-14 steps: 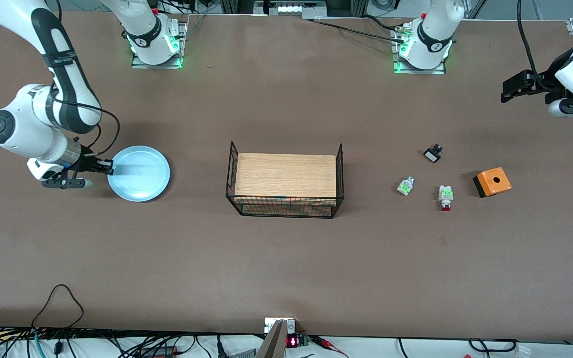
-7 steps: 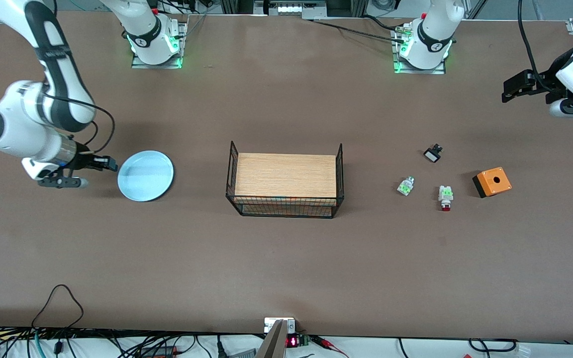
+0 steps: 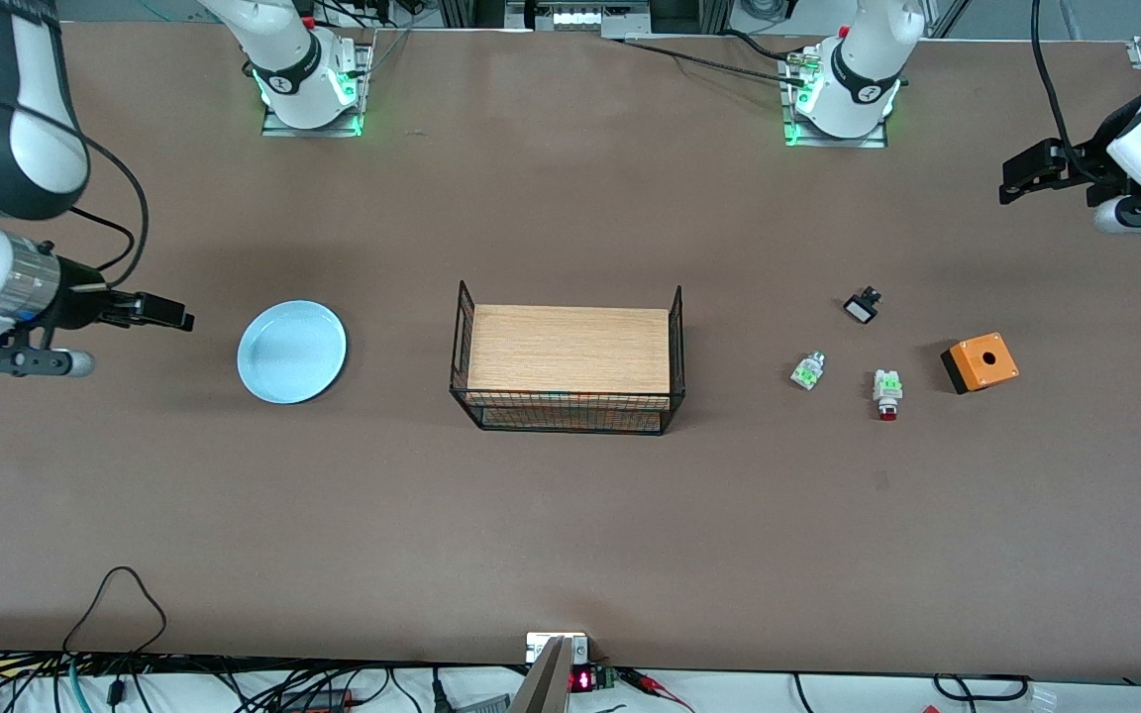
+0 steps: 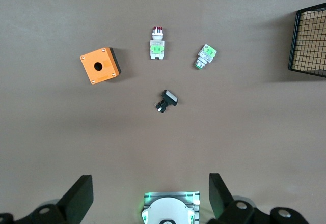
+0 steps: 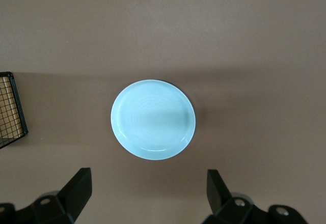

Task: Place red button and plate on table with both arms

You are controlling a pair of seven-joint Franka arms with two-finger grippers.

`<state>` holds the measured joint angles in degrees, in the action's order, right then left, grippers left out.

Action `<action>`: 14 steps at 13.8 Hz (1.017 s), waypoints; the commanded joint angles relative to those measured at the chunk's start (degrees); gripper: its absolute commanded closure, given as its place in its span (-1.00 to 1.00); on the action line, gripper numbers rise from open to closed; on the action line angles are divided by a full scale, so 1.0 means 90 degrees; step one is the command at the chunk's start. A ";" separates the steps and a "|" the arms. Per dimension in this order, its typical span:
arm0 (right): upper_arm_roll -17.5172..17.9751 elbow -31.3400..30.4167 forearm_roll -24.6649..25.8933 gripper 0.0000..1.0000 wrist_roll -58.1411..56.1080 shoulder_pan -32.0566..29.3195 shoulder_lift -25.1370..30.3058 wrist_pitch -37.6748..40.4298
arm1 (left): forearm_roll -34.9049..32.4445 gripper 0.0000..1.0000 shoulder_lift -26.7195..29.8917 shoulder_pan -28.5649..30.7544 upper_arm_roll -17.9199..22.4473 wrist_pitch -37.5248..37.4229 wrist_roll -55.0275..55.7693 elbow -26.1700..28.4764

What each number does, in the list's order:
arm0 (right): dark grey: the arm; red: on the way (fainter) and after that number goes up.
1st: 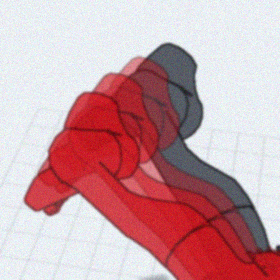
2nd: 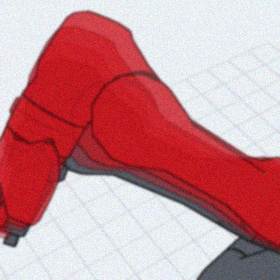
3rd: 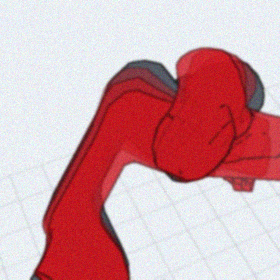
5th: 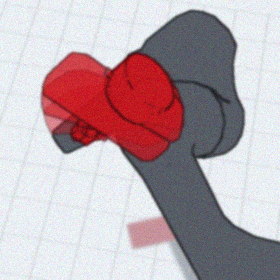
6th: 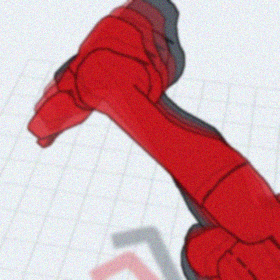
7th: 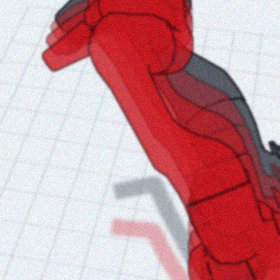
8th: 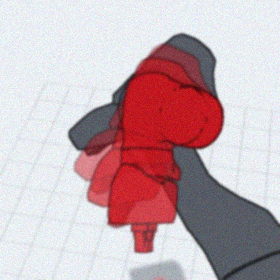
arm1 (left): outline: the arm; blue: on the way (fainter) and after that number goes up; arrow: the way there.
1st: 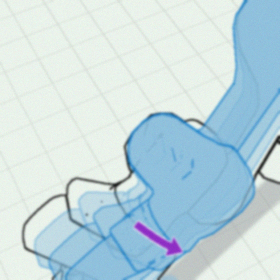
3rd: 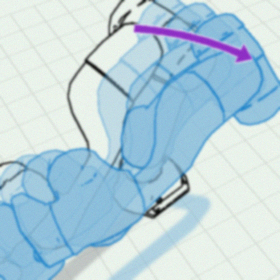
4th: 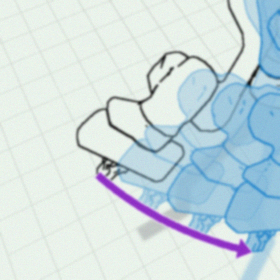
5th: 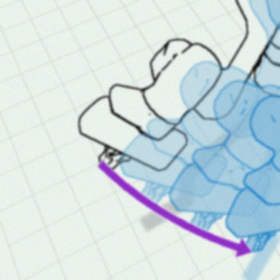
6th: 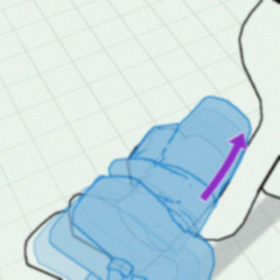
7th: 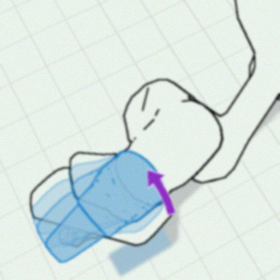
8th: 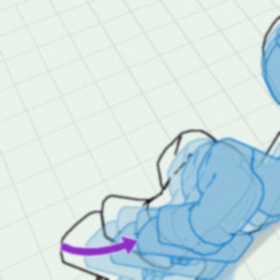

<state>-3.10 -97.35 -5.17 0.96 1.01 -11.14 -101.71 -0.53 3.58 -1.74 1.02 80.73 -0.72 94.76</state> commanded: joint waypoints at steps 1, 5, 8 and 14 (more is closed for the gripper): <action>0.0013 0.0823 0.0438 -1.00 0.0381 0.0230 -0.0129 0.0645 | -0.0146 -1.00 0.0091 0.0047 -0.0054 -0.0025 0.0012 0.0057; -0.0046 0.1499 0.0429 -1.00 0.0382 0.0084 0.0046 0.1233 | -0.0214 -1.00 0.0052 0.0038 -0.0074 0.0014 -0.0037 0.0047; -0.0046 0.1451 0.0438 -1.00 0.0323 -0.0170 0.0173 0.1282 | -0.0293 -1.00 0.0062 0.0018 -0.0113 -0.0015 -0.0057 0.0037; -0.0017 0.0699 0.0468 -1.00 -0.0361 -0.0317 0.0925 0.1233 | -0.0283 -1.00 0.0062 -0.0021 -0.0162 0.0024 -0.0066 0.0037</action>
<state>-4.04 -87.15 -1.61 -0.88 -1.42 -6.79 -90.32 -2.05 3.55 -1.85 -0.11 80.77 -0.80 94.76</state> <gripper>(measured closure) 0.000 0.000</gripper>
